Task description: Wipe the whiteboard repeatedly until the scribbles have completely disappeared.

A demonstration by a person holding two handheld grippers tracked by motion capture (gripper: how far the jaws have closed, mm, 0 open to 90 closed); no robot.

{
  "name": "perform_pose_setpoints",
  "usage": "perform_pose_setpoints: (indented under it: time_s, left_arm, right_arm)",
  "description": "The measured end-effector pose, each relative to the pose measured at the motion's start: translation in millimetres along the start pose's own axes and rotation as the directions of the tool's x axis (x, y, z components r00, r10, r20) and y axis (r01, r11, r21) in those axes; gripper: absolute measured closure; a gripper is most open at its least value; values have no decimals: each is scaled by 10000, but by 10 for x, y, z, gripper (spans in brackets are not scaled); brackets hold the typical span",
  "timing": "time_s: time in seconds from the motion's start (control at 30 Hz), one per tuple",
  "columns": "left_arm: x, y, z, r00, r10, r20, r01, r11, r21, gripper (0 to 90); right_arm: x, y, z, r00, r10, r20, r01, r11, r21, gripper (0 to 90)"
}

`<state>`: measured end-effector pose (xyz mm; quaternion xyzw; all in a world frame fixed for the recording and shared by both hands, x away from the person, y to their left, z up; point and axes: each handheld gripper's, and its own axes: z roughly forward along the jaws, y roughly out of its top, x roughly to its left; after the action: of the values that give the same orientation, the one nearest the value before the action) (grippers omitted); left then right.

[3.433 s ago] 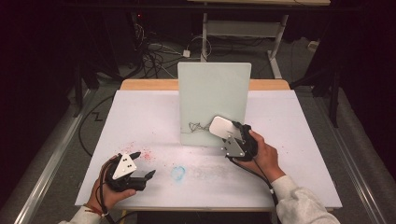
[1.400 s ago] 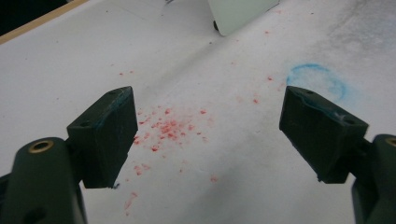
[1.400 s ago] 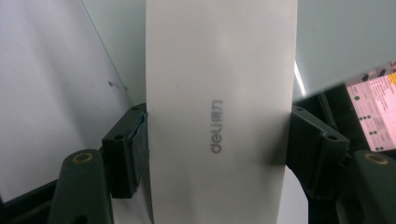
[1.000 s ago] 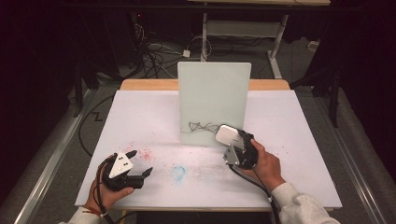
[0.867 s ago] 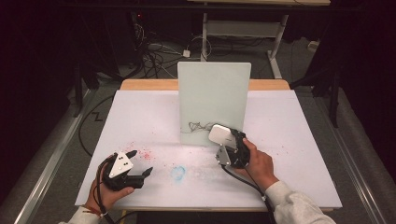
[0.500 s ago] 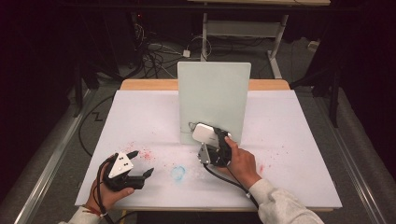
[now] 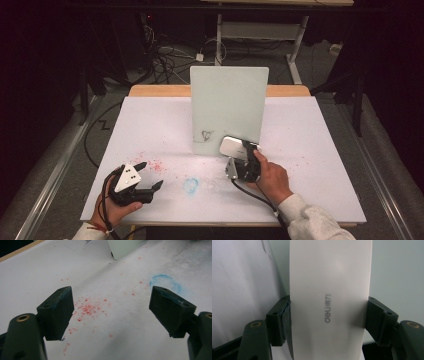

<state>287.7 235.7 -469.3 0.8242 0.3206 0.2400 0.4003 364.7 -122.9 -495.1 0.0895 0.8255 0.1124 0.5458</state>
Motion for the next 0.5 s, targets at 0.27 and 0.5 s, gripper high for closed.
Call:
perform_pose_setpoints:
  time_s: [0.27, 0.5]
  left_arm:
    - [5, 1, 3, 10000, -28, 18, 28, 10000, -30, 193]
    - [-1, 10, 11, 10000, -11, 46, 11, 10000, -33, 193]
  right_arm:
    - [-166, -359, -57, 9978, 611, 243, -627, 9954, 725, 310]
    - [-131, -232, -37, 9987, 473, 199, -480, 9981, 375, 310]
